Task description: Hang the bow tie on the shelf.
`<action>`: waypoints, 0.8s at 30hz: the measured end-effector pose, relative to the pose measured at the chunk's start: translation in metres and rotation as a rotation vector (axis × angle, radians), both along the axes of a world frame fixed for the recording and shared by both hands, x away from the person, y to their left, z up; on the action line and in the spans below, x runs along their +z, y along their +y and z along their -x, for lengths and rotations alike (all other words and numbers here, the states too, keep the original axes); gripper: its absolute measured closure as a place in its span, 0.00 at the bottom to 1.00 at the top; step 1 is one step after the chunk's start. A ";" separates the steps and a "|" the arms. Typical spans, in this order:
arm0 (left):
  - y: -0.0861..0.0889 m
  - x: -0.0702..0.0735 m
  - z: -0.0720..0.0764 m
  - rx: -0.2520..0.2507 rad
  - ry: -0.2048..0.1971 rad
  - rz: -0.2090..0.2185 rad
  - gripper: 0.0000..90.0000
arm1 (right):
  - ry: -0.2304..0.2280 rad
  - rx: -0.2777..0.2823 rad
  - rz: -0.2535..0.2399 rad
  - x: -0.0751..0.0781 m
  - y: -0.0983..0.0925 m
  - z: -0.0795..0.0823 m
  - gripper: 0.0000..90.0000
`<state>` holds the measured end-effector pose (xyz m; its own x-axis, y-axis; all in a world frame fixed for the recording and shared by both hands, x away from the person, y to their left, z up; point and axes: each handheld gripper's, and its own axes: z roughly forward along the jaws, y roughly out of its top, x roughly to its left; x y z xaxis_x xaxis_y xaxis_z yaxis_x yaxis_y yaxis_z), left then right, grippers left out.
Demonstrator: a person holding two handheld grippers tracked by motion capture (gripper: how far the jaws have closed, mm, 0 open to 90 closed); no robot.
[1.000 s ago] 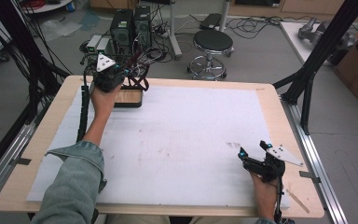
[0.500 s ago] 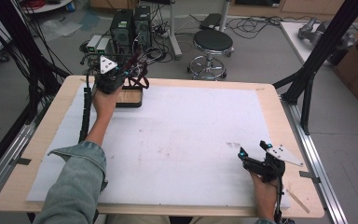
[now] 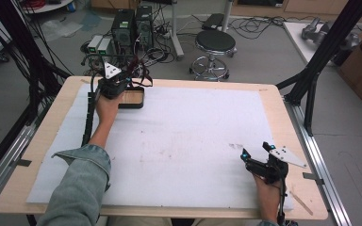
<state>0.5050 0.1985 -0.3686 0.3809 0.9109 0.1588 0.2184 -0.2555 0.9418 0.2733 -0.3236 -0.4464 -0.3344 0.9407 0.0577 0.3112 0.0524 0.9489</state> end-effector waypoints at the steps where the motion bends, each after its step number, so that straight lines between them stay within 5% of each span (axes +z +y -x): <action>1: 0.000 -0.001 0.000 -0.003 0.004 -0.001 0.86 | 0.000 0.000 0.003 0.000 0.000 0.000 0.13; 17: 0.003 -0.003 -0.001 -0.018 0.029 0.010 0.72 | 0.000 -0.002 0.000 0.000 0.000 0.000 0.13; 24: 0.012 0.000 0.006 -0.047 0.026 0.056 0.63 | 0.000 -0.001 0.000 0.000 0.000 0.000 0.13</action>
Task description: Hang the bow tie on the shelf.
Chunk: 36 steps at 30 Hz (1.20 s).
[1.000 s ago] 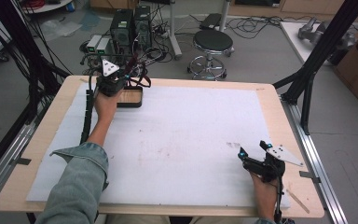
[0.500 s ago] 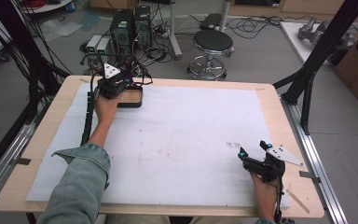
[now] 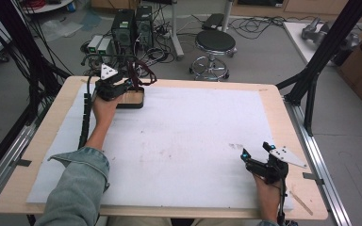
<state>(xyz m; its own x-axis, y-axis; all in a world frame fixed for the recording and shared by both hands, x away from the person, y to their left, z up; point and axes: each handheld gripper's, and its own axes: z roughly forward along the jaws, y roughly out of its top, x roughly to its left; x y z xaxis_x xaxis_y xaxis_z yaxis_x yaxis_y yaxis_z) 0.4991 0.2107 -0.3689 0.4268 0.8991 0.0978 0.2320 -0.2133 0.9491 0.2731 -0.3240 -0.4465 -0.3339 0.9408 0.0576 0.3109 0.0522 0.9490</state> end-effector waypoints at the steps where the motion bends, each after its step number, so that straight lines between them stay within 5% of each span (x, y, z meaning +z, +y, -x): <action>1: 0.001 0.001 0.001 -0.005 -0.003 0.008 0.62 | -0.001 0.001 0.001 0.000 0.000 0.000 0.13; 14: 0.011 0.022 0.033 -0.080 -0.042 0.054 0.48 | 0.000 0.017 -0.013 0.000 0.000 -0.001 0.13; 36: 0.040 0.042 0.114 -0.196 -0.076 0.100 0.31 | 0.000 0.055 -0.025 0.000 0.001 -0.002 0.13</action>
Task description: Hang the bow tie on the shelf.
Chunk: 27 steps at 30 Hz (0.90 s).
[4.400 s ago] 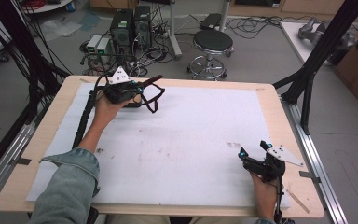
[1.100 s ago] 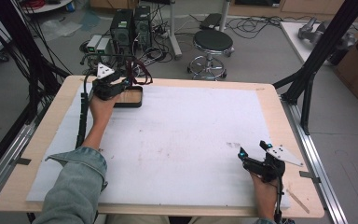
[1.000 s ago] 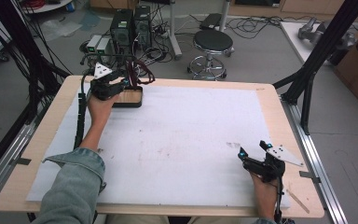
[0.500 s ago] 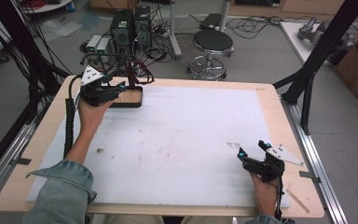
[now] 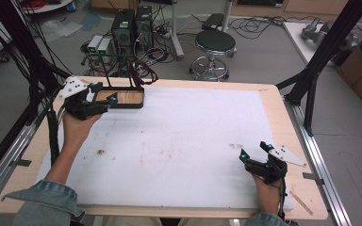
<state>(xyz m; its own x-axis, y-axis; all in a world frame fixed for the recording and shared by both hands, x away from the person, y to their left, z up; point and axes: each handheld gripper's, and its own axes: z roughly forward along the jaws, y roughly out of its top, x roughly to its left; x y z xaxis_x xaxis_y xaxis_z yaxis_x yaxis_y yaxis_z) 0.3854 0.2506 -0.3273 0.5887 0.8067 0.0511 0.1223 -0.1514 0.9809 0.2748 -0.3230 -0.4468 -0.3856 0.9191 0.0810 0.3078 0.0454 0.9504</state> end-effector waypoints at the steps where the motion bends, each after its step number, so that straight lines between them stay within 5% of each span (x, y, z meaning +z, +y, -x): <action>1: 0.000 0.000 0.003 -0.003 0.000 0.000 0.31 | 0.002 0.001 0.001 0.000 0.000 0.000 0.13; 17: 0.012 -0.015 0.047 -0.056 0.018 -0.004 0.24 | 0.003 -0.003 -0.004 0.000 -0.001 0.001 0.13; 27: 0.023 -0.035 0.064 -0.032 0.044 -0.018 0.23 | 0.002 -0.005 -0.006 0.000 -0.001 0.001 0.13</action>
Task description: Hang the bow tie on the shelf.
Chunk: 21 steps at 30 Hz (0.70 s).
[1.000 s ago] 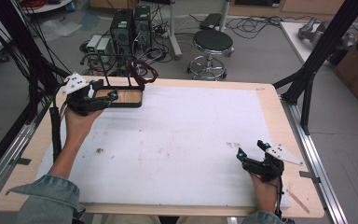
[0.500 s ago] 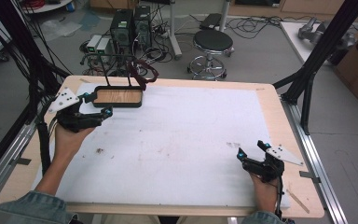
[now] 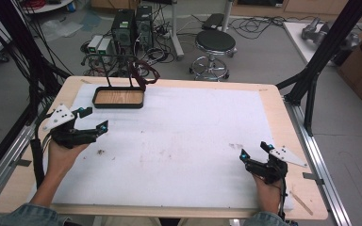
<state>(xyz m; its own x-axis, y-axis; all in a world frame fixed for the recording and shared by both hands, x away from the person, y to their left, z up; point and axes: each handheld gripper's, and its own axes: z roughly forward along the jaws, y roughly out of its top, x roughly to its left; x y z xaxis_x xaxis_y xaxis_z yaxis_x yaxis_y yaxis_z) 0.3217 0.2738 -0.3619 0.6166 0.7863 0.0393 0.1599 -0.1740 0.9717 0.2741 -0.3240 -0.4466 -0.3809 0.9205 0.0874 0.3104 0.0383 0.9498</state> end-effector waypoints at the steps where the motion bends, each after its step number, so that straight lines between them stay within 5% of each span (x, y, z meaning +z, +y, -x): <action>1: 0.001 -0.002 0.001 0.000 0.007 0.000 0.23 | 0.000 -0.001 -0.004 0.000 0.000 0.000 0.13; 21: 0.029 -0.041 0.023 0.076 0.071 0.009 0.21 | -0.001 0.001 0.001 0.000 0.000 0.000 0.13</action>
